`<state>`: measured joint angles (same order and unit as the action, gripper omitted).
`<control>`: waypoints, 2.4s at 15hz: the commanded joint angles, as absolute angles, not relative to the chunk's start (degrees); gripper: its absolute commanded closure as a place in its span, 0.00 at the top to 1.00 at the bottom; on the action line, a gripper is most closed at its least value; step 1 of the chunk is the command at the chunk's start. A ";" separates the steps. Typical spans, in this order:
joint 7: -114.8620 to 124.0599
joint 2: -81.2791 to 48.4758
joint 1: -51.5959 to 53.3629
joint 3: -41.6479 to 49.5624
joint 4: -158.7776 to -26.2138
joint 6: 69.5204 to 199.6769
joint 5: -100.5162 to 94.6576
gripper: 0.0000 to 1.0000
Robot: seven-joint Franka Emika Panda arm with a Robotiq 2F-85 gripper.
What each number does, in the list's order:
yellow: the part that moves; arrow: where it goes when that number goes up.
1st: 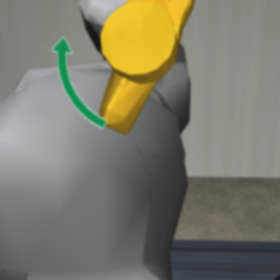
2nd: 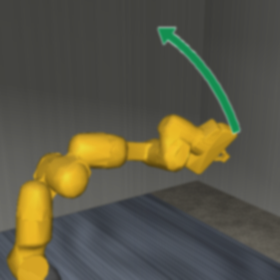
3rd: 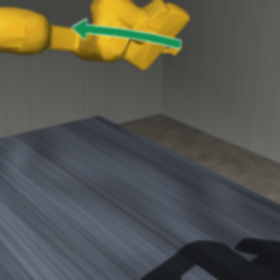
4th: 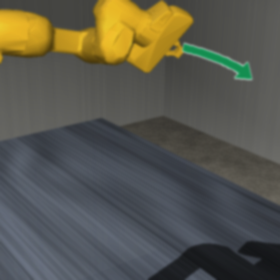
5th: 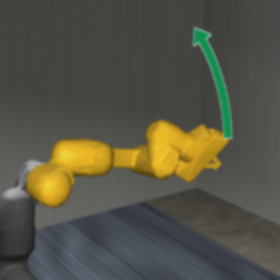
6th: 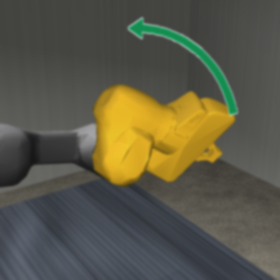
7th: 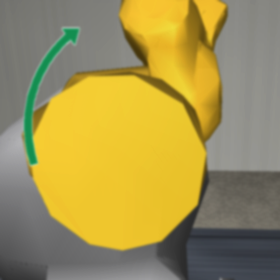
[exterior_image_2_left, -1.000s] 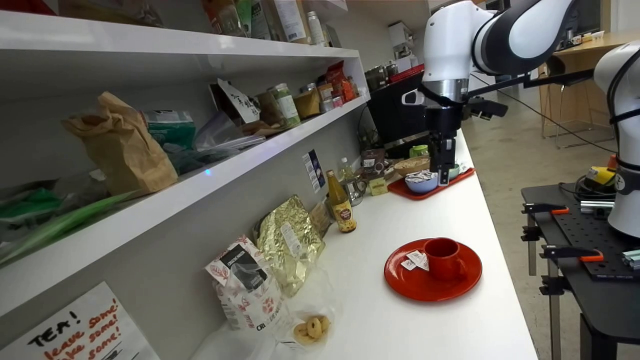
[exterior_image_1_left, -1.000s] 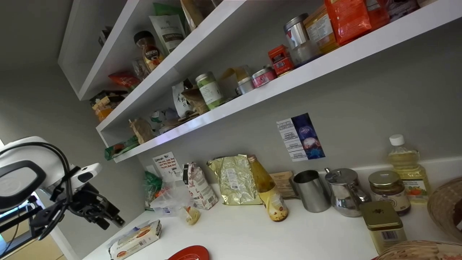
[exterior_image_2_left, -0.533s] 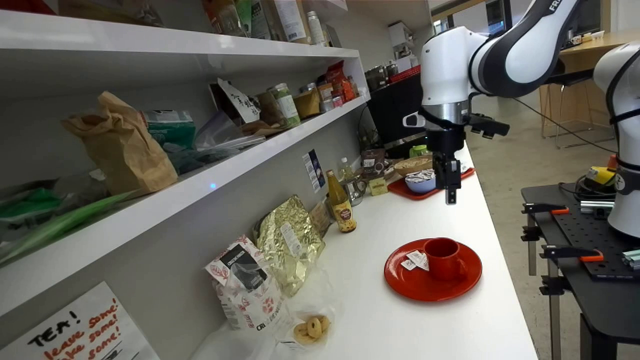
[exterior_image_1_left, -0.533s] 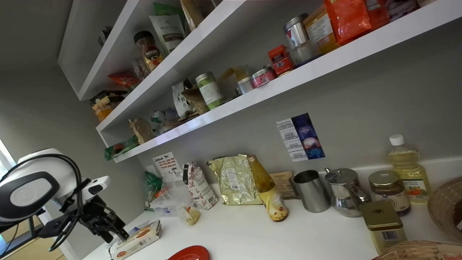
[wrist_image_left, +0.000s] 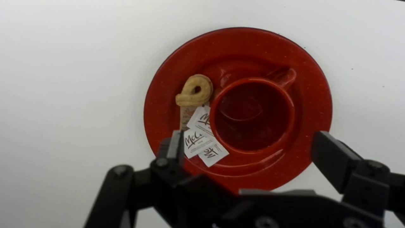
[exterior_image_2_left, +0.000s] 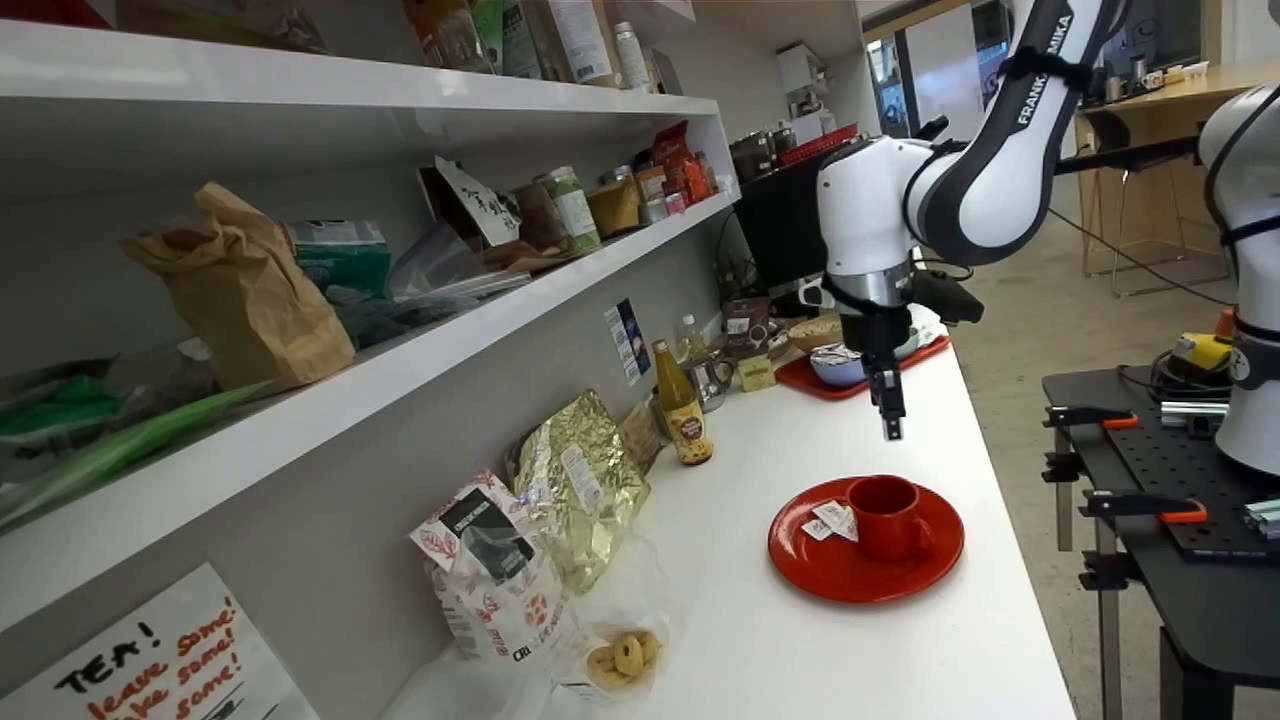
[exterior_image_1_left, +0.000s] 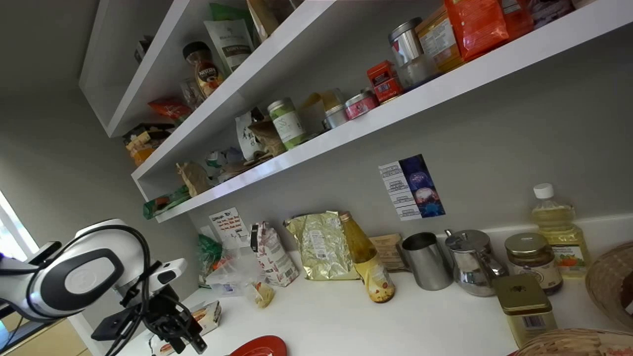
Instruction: Put the cup on the counter
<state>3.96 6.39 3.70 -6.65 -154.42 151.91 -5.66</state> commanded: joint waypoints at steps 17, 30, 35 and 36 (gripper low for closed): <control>14.11 -17.47 5.81 0.89 -138.75 152.74 -18.62 1.00; 12.17 -20.56 6.71 0.80 -138.96 152.56 -16.55 0.13; 11.98 -20.88 6.54 1.06 -139.05 152.30 -16.13 0.03; 11.93 -20.82 6.50 1.08 -139.04 152.22 -15.99 0.03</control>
